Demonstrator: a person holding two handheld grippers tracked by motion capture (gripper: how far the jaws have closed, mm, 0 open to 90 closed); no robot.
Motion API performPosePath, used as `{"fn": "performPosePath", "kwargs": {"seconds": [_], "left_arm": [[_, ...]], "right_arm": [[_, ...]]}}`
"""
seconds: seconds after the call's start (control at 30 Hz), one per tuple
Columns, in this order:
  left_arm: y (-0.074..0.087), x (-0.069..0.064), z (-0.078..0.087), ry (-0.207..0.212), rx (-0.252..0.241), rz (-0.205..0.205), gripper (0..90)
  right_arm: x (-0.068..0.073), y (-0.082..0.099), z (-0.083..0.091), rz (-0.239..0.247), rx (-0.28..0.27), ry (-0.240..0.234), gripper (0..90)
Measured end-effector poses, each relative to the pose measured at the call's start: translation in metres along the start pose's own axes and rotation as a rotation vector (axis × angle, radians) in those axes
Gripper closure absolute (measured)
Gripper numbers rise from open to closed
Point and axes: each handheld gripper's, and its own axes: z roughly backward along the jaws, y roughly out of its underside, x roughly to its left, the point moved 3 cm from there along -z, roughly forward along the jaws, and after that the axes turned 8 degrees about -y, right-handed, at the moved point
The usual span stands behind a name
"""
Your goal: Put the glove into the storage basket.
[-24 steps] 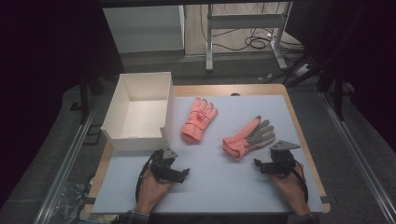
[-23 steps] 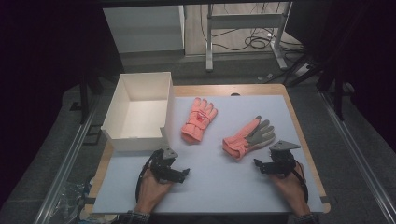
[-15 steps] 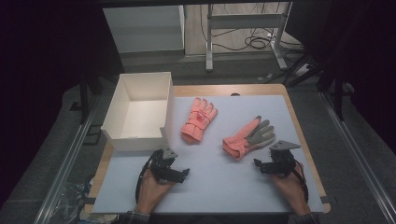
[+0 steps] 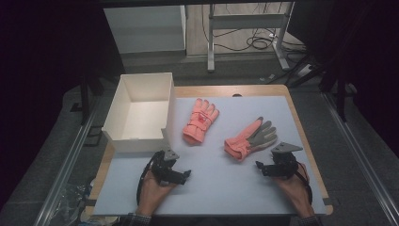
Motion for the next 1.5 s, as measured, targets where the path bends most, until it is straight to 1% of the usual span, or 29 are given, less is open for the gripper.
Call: {"fn": "performPosePath", "kwargs": {"seconds": [0.17, 0.47, 0.53, 0.57, 0.63, 0.67, 0.9, 0.93, 0.97, 1.07, 1.17, 1.23, 1.27, 1.3, 1.33, 1.37, 1.47, 1.5], "left_arm": [[0.000, 0.000, 0.000, 0.000, 0.000, 0.000, 1.3], [0.000, 0.000, 0.000, 0.000, -0.001, 0.000, 1.4], [0.000, 0.000, 0.000, 0.000, -0.001, 0.001, 1.3], [0.000, 0.000, 0.000, 0.000, 0.000, 0.001, 1.3], [0.000, 0.000, 0.000, 0.000, 0.000, 0.000, 1.4], [0.000, 0.000, 0.000, 0.000, 0.000, 0.000, 1.4], [0.000, 0.000, 0.000, 0.000, 0.000, 0.000, 1.3], [0.000, 0.000, 0.000, 0.000, 0.000, 0.001, 1.4], [0.000, 0.000, 0.000, 0.000, 0.000, 0.000, 1.3], [0.000, 0.000, 0.000, 0.000, 0.000, 0.000, 1.3], [0.000, 0.000, 0.000, 0.000, 0.000, 0.000, 1.3], [0.000, 0.000, 0.000, 0.000, 0.000, 0.000, 1.3], [0.000, 0.000, 0.000, 0.000, 0.000, 0.000, 1.3], [0.000, 0.000, 0.000, 0.000, -0.001, 0.001, 1.4], [0.000, 0.000, 0.000, 0.000, -0.001, 0.001, 1.4], [0.000, 0.000, 0.000, 0.000, 0.000, 0.001, 1.4], [0.000, 0.000, 0.000, 0.000, 0.000, 0.000, 1.4], [0.000, 0.000, 0.000, 0.000, -0.001, 0.001, 1.3]], "right_arm": [[0.003, -0.006, 0.008, -0.004, -0.020, -0.019, 20.4], [0.003, -0.018, 0.015, -0.020, -0.025, -0.045, 23.5], [0.003, -0.022, 0.016, -0.021, -0.021, -0.048, 25.1], [0.003, -0.023, 0.016, -0.027, -0.017, -0.054, 28.4], [0.002, -0.026, 0.015, -0.040, 0.000, -0.070, 31.1], [0.002, -0.028, 0.015, -0.047, -0.003, -0.076, 32.1], [-0.003, -0.038, 0.011, -0.040, -0.014, -0.065, 32.1], [-0.004, -0.039, 0.010, -0.043, -0.016, -0.066, 32.1], [-0.005, -0.042, 0.008, -0.049, -0.017, -0.077, 33.2], [-0.005, -0.045, 0.007, -0.051, -0.016, -0.079, 35.0], [-0.006, -0.052, 0.004, -0.045, -0.017, -0.078, 38.8], [-0.007, -0.055, 0.002, -0.050, -0.021, -0.081, 41.4], [-0.007, -0.055, 0.002, -0.050, -0.021, -0.081, 41.4], [-0.009, -0.059, 0.001, -0.044, -0.018, -0.075, 44.1], [-0.009, -0.059, 0.001, -0.044, -0.018, -0.075, 44.1], [-0.010, -0.063, -0.001, -0.048, -0.021, -0.073, 46.7], [-0.012, -0.068, -0.002, -0.059, -0.027, -0.062, 49.2], [-0.015, -0.072, -0.004, -0.074, -0.030, -0.057, 50.9]]}}
